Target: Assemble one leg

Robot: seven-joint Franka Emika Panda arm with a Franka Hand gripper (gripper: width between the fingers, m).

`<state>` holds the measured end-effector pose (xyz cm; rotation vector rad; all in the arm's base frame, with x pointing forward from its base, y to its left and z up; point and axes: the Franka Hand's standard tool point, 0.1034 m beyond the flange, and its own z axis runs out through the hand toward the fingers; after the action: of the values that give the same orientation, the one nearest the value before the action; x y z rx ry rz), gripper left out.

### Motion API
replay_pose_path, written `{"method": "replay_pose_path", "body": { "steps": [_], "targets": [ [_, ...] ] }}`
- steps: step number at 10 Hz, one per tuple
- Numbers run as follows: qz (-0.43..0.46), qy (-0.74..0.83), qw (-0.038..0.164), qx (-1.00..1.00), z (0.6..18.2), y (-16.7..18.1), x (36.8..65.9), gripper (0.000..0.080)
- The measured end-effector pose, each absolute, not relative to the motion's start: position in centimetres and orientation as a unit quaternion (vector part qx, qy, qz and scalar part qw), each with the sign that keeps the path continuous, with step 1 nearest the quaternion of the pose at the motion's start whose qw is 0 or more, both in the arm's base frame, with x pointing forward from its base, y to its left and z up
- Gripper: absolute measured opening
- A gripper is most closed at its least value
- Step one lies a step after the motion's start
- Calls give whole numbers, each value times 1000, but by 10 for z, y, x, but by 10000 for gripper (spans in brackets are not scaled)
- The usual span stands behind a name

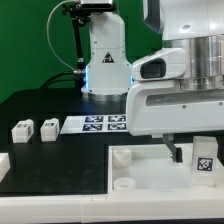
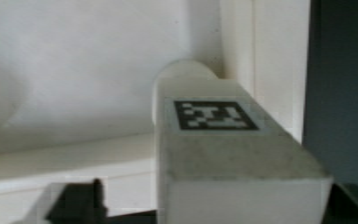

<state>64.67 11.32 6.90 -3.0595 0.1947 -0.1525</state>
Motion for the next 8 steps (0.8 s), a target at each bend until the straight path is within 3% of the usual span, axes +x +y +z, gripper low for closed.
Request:
{"method": "replay_pose_path", "body": {
  "steps": [1, 2, 3, 7, 8],
  "targets": [
    [-49, 84, 37, -995, 69, 113, 647, 387],
    [-47, 128, 40, -990, 69, 113, 647, 387],
    [-45, 193, 42, -979, 69, 111, 647, 291],
    [-19, 525, 40, -850, 67, 109, 642, 291],
    [-4, 616, 48, -786, 67, 109, 640, 291]
  ]
}}
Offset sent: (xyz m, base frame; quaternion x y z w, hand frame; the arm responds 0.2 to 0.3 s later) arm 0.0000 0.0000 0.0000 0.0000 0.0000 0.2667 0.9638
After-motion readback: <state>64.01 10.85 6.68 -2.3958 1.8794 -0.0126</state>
